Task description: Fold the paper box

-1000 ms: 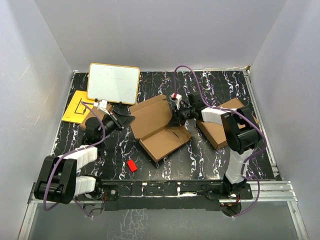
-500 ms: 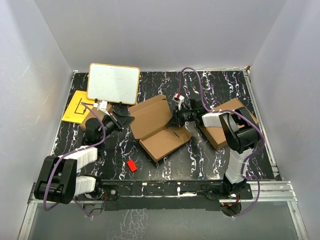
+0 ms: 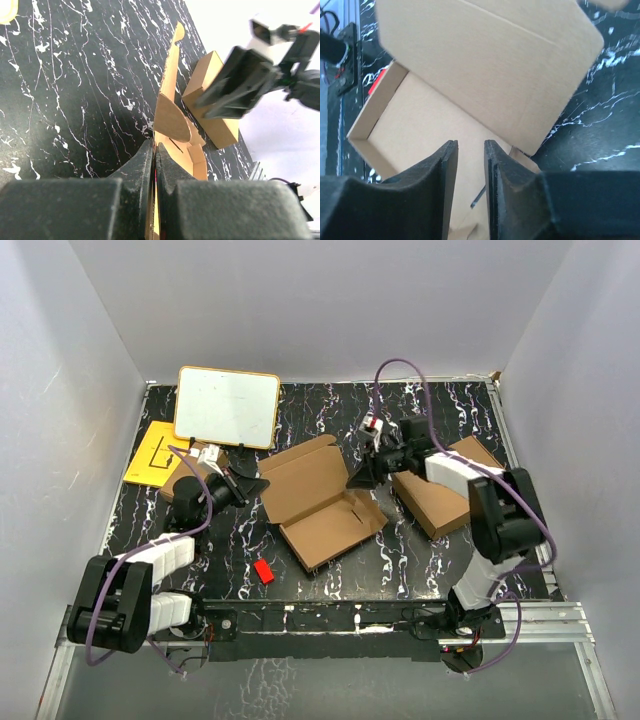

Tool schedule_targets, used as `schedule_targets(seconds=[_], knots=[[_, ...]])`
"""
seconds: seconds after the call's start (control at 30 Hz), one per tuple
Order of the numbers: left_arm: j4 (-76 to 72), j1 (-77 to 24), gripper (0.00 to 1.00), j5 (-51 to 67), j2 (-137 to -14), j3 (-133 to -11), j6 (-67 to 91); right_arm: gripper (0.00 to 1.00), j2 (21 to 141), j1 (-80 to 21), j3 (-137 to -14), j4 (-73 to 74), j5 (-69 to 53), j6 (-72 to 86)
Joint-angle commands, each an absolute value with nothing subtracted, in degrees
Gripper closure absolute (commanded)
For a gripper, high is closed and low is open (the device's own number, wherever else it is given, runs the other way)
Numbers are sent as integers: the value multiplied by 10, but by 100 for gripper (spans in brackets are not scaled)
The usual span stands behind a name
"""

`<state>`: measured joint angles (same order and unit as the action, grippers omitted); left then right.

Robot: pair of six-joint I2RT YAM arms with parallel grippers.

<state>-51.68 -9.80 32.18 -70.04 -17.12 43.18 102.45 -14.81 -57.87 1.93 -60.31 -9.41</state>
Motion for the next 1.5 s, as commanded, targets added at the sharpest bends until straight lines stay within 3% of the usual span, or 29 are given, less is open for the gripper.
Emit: schedule_targets(seconds=[0.0, 0.2, 0.3, 0.5, 0.67, 1.47], knots=[[-519, -102, 100, 329, -673, -179, 389, 64, 922, -130, -613, 206, -682, -326], [-524, -102, 100, 327, -645, -168, 360, 49, 821, -119, -560, 420, -664, -603], [-534, -102, 100, 324, -629, -157, 348, 34, 789, -120, -514, 527, -636, -762], [-554, -103, 100, 320, -611, -143, 342, 28, 745, -119, -423, 402, -525, -687], [-563, -103, 100, 322, -609, -139, 345, 31, 762, -122, -396, 316, -472, -627], [-593, -103, 100, 328, -616, -130, 367, 59, 804, -226, -381, 187, -390, -542]])
